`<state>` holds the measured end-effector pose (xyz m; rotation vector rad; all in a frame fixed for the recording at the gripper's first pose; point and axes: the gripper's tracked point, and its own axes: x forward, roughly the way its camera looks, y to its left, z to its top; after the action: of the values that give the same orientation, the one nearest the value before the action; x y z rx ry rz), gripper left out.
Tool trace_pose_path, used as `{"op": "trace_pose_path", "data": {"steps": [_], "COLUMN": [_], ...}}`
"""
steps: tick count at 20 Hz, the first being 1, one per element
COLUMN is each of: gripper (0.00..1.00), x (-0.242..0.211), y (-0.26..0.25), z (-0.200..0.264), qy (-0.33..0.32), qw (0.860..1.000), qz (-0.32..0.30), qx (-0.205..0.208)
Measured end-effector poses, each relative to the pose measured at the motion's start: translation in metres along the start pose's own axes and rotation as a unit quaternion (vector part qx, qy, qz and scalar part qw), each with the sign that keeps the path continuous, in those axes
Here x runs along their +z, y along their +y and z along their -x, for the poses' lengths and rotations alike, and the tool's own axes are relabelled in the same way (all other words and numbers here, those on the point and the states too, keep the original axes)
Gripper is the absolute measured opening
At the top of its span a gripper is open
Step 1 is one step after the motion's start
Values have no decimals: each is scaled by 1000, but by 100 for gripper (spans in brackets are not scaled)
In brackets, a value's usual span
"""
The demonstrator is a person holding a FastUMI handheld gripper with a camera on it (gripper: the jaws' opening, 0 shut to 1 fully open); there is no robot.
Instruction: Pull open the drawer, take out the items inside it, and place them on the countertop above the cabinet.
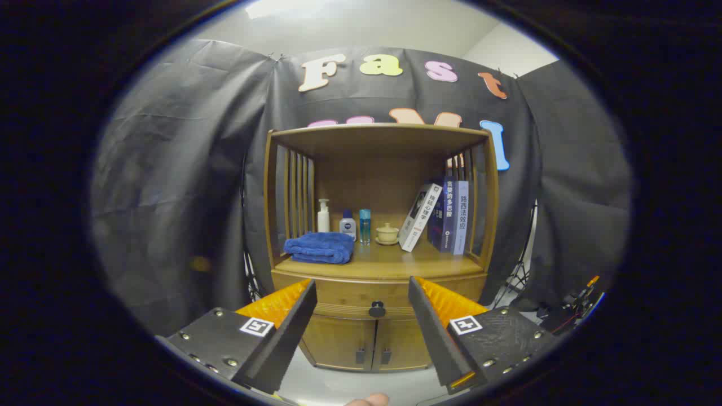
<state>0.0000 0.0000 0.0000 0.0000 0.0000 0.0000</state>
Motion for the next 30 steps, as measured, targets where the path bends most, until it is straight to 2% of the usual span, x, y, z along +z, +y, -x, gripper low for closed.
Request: {"op": "trace_pose_path", "data": {"steps": [8, 20, 26, 30], "gripper": [98, 97, 98, 98], "x": [13, 9, -16, -63], "y": [14, -3, -8, -12], "z": [0, -19, -59, -92], "qy": [-24, -23, -18, 12], "qw": [999, 1000, 1000, 999], "qz": [14, 15, 12, 29], "qx": [23, 1, -11, -12]}}
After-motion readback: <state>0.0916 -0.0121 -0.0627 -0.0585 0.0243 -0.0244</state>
